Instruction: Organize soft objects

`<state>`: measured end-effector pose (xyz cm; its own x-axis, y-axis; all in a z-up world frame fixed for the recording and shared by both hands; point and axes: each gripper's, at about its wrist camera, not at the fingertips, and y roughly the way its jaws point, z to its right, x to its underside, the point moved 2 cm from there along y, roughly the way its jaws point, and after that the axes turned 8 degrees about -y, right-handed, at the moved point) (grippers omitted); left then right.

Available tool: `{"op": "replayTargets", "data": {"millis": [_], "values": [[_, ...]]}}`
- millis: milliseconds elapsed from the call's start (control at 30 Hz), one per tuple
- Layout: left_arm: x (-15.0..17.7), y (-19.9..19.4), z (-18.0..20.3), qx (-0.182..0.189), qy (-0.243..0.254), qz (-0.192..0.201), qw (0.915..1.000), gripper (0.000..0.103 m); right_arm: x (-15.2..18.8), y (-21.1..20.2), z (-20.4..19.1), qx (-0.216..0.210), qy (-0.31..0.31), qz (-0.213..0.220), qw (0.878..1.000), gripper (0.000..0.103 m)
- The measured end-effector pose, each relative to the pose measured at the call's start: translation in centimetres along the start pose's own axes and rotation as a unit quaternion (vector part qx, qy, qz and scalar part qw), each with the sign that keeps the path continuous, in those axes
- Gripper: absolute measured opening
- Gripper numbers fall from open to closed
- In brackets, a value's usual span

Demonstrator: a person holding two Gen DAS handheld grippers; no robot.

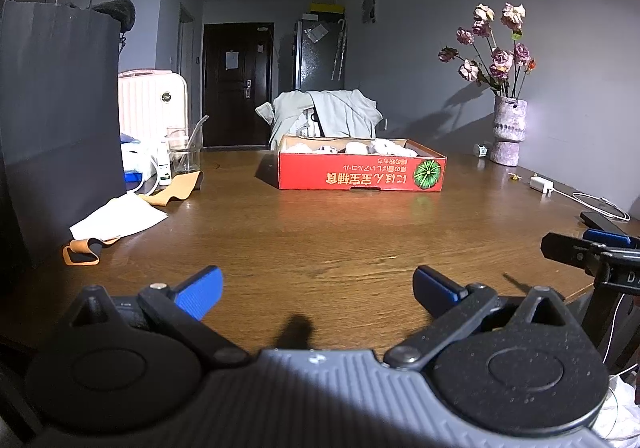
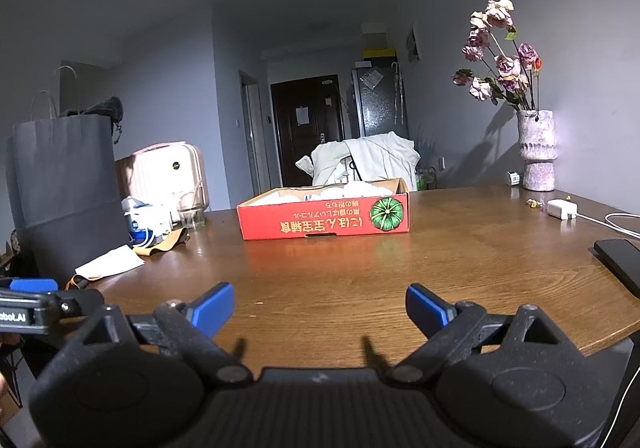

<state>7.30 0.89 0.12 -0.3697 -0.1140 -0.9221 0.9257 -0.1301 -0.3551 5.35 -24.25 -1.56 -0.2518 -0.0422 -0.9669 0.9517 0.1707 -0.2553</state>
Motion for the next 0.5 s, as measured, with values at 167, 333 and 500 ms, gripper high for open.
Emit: {"op": "replayTargets", "data": {"millis": [167, 333, 500], "values": [[-0.06, -0.23, 0.23, 0.001, 0.002, 0.004, 1.0, 0.103, -0.08, 0.05, 0.04, 0.0, 0.0, 0.0, 1.0, 0.093], [-0.09, -0.42, 0.34, 0.0, 0.004, 0.008, 1.0, 0.103, -0.13, 0.11, 0.04, -0.001, -0.001, 0.001, 1.0, 0.093], [-0.13, -0.65, 0.45, -0.001, 0.002, 0.016, 0.9999, 0.103, -0.19, 0.1, 0.1, 0.0, -0.001, 0.003, 1.0, 0.093]]}}
